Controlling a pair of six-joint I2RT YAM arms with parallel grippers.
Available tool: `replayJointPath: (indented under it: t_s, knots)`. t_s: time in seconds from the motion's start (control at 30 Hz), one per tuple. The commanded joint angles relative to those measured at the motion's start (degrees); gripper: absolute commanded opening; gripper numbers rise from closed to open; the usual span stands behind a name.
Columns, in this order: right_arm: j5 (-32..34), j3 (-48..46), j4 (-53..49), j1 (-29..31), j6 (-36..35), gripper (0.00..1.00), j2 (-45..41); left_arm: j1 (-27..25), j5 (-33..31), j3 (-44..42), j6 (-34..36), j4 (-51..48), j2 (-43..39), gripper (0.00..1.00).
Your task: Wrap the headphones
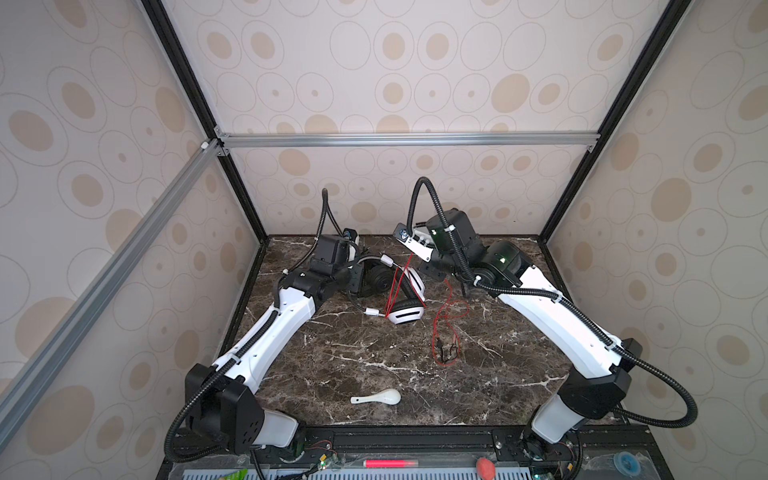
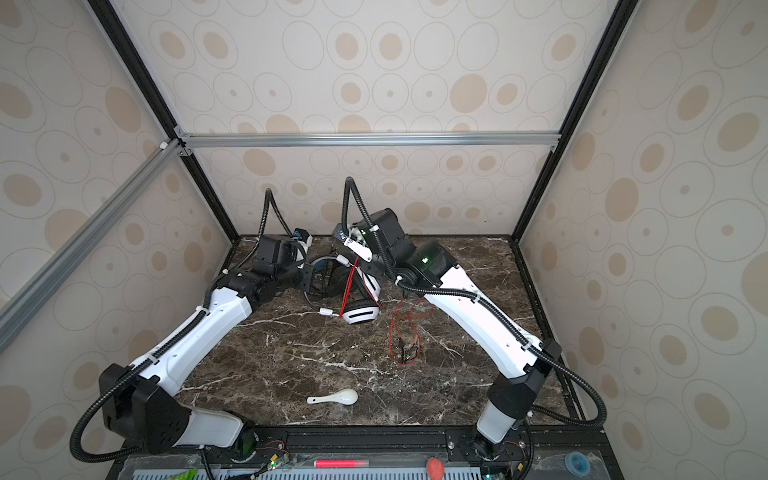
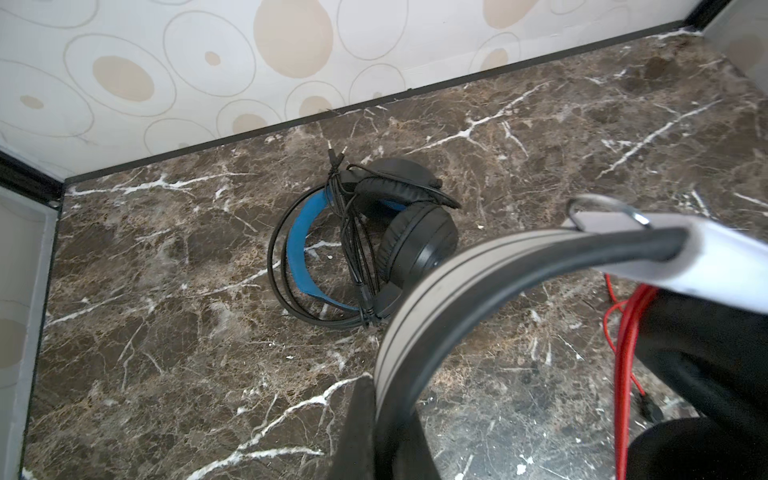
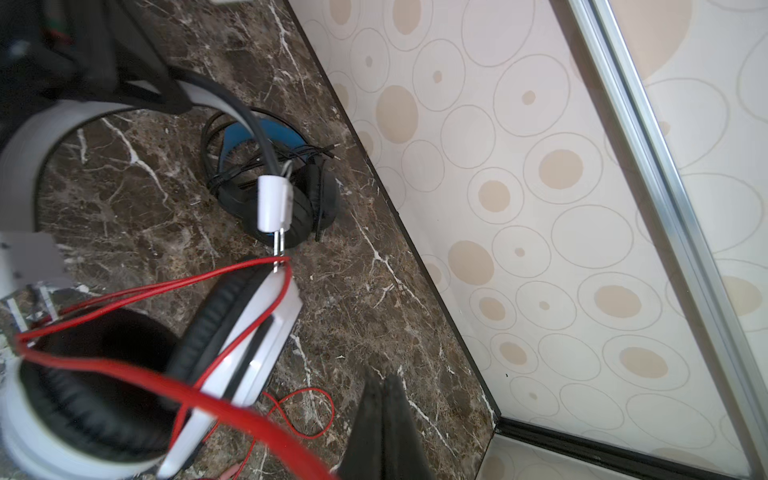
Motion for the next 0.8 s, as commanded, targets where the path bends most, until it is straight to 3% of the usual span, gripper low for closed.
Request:
replayJointPath:
  t_s: [0.0, 0.37, 0.77]
  knots:
    - [-1.8, 3.4, -1.7, -2.0, 0.4, 0.00, 1.7, -1.0, 6.3, -0.5, 2.2, 3.2, -4.0, 0.00]
    - [-9.3, 9.2, -3.6, -8.6, 3.4, 0.00, 6.4, -1.9, 14.7, -2.1, 0.4, 4.8, -7.4, 0.00]
    - [-19.9, 5.9, 0.9, -13.9, 9.3, 0.03, 5.3, -2.5, 19.7, 4.6, -0.5, 3.6, -8.2, 0.00]
